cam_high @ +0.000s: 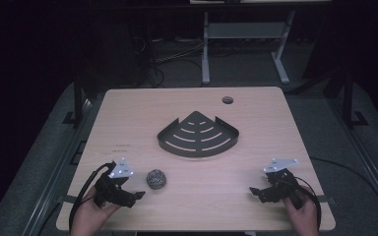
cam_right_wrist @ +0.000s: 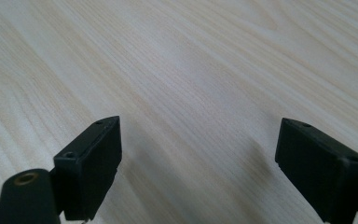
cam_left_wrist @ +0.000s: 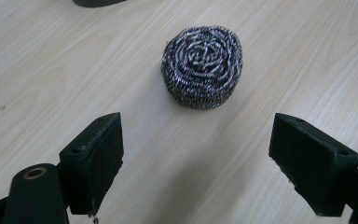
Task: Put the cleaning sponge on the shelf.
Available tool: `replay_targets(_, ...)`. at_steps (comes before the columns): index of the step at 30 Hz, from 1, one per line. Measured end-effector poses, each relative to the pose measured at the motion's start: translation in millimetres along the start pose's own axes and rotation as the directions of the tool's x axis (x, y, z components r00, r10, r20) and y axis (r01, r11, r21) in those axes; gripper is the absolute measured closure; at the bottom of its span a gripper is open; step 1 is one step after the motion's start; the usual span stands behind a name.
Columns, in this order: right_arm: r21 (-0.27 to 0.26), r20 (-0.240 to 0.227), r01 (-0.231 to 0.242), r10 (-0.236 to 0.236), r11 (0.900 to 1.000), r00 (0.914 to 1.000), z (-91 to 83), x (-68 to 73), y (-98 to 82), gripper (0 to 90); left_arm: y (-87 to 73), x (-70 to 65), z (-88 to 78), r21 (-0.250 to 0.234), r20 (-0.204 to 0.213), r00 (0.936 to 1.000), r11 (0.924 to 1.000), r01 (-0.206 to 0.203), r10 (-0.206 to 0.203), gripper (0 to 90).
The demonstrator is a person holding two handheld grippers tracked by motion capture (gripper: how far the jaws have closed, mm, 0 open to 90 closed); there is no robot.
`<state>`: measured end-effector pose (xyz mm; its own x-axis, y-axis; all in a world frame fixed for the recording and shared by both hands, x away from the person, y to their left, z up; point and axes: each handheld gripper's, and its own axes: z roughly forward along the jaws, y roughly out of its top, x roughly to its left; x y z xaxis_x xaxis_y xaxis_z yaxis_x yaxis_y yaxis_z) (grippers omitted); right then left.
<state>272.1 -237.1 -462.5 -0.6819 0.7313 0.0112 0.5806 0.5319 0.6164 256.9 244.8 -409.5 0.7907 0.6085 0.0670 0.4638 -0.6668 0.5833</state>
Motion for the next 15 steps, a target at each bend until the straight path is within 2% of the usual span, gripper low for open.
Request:
replay_targets(6,-0.007,-0.002,0.005,-0.005,1.0,1.0,0.4,1.7,3.3,14.1,13.1,0.4,8.1,0.015,0.019,0.9996,0.9997,-0.02,0.02,17.1)
replay_targets(11,-0.012,0.0,0.0,0.0,1.0,1.0,0.1,0.8,2.9,14.0,20.2,2.5,14.7,0.03,0.039,0.9992,0.9995,-0.014,0.012,17.0)
replay_targets(15,-0.016,-0.003,0.002,-0.002,1.0,1.0,-0.8,-0.1,2.5,14.1,29.1,2.5,19.0,0.045,0.043,0.9988,0.9986,-0.027,0.025,17.1)
